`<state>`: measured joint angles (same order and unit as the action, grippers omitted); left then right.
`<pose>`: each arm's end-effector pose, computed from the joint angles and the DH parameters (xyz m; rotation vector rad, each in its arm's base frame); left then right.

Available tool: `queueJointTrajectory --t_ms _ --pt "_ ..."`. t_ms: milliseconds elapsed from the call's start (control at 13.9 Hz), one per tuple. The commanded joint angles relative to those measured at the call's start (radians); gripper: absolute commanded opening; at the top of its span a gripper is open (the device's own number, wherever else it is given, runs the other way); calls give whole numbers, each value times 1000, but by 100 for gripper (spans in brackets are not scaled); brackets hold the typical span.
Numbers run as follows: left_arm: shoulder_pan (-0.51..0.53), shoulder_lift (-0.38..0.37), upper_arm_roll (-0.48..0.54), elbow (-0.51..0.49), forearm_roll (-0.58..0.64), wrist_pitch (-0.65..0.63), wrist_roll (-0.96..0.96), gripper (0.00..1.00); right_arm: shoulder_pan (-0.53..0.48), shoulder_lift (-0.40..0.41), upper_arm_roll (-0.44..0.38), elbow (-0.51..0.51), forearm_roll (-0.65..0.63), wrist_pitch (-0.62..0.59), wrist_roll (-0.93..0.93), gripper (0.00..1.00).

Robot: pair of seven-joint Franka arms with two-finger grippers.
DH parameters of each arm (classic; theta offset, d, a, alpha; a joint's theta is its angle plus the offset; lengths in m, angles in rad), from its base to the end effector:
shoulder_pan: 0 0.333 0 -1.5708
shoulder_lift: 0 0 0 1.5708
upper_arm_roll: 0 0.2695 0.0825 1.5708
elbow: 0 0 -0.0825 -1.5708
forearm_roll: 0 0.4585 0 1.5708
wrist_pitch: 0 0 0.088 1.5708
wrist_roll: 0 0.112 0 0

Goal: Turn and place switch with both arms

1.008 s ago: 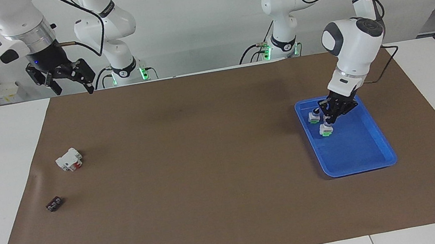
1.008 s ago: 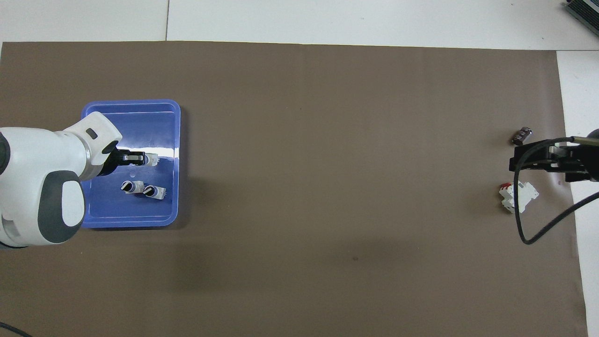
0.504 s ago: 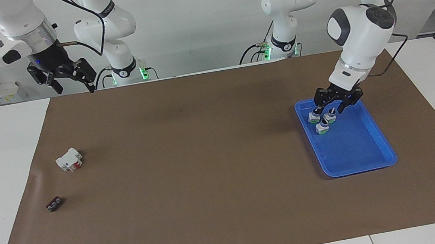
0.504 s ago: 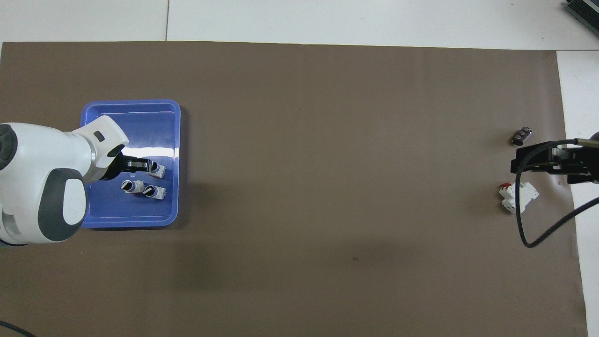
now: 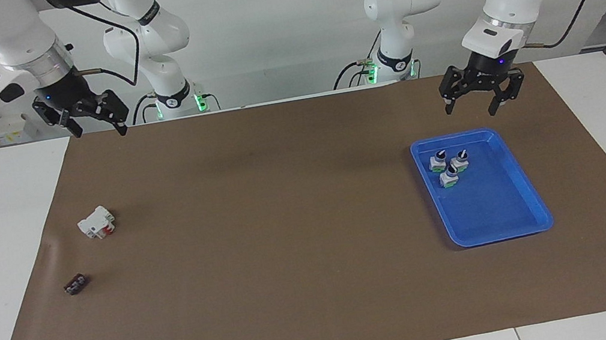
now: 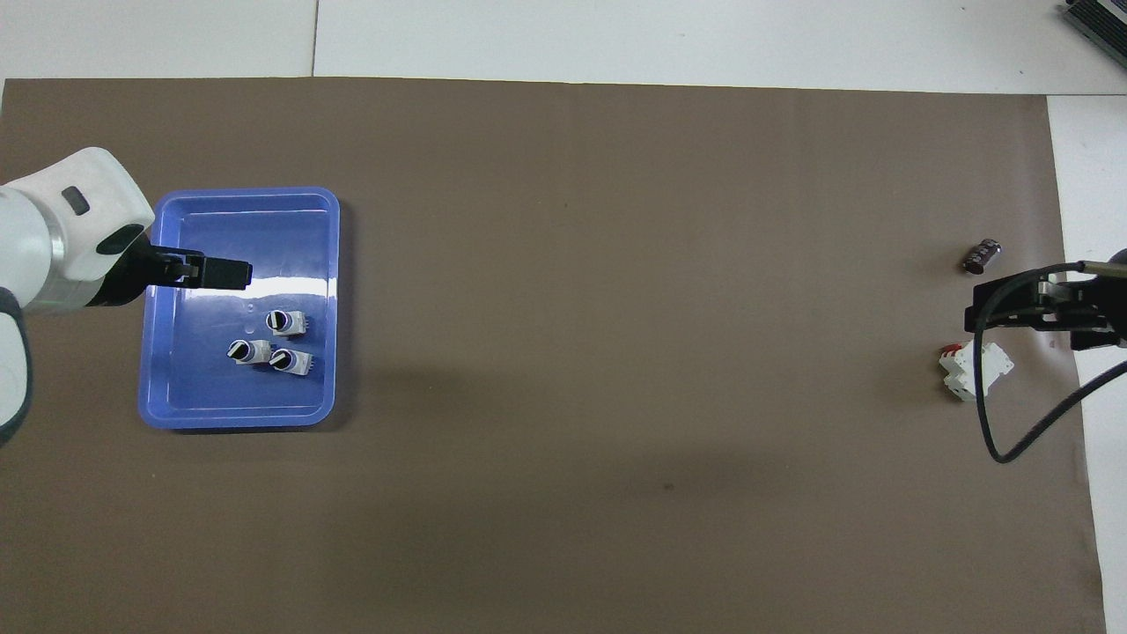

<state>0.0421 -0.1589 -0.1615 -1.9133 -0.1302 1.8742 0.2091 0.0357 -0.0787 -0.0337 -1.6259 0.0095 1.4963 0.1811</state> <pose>0.6000 -0.0858 0.5080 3.0071 -0.4490 0.1865 0.5997 0.0017 0.5851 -3.1206 0.2792 0.0812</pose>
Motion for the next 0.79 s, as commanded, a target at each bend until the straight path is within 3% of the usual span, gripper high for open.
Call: queueJointTrajectory --t_ms 0,360,720 --pt "-7 -28 -3 8 21 -84 108 100 -5 2 8 12 -11 -15 -26 100" --pt "12 -33 14 25 24 -107 125 100 21 2 6 12 -60 -5 -26 100" --pt "38 59 13 241 46 -234 128 100 16 -6 8 12 -31 -11 -22 100"
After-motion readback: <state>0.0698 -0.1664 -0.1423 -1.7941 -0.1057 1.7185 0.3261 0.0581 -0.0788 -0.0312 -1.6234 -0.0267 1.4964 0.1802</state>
